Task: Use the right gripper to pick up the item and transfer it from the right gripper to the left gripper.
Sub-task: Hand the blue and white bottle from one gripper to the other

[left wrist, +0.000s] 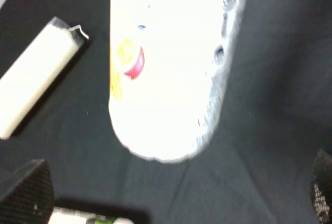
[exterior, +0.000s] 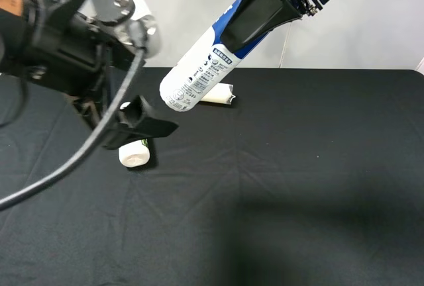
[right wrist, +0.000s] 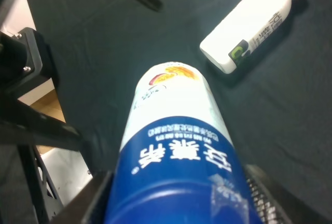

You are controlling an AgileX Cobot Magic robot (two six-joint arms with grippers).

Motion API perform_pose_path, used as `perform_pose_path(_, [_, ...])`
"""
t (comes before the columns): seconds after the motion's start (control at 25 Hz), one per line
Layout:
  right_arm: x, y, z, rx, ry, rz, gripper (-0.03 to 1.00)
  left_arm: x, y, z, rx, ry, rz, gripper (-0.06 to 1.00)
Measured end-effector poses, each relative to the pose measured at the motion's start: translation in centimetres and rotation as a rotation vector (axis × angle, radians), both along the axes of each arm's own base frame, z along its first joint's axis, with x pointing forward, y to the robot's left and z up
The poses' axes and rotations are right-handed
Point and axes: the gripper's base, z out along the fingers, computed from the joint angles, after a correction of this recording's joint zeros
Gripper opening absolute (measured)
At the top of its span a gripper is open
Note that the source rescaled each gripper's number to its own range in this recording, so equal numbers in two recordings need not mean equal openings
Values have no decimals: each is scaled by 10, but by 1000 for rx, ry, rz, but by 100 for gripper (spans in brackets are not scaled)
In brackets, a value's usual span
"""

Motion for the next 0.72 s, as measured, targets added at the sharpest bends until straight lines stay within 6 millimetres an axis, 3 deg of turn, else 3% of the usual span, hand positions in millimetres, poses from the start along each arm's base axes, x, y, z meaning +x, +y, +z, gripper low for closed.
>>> perform_pose_path(0.28, [-1, 1, 1, 15, 8, 1, 0, 16, -17, -6, -20, -25, 13, 98])
perform_pose_path(0.48, [-1, 1, 1, 18, 9, 1, 0, 28, -27, 2, -38, -43, 15, 97])
perform_pose_path(0.72, [-1, 2, 2, 33, 17, 1, 0, 25, -37, 8, -65, -82, -18, 96])
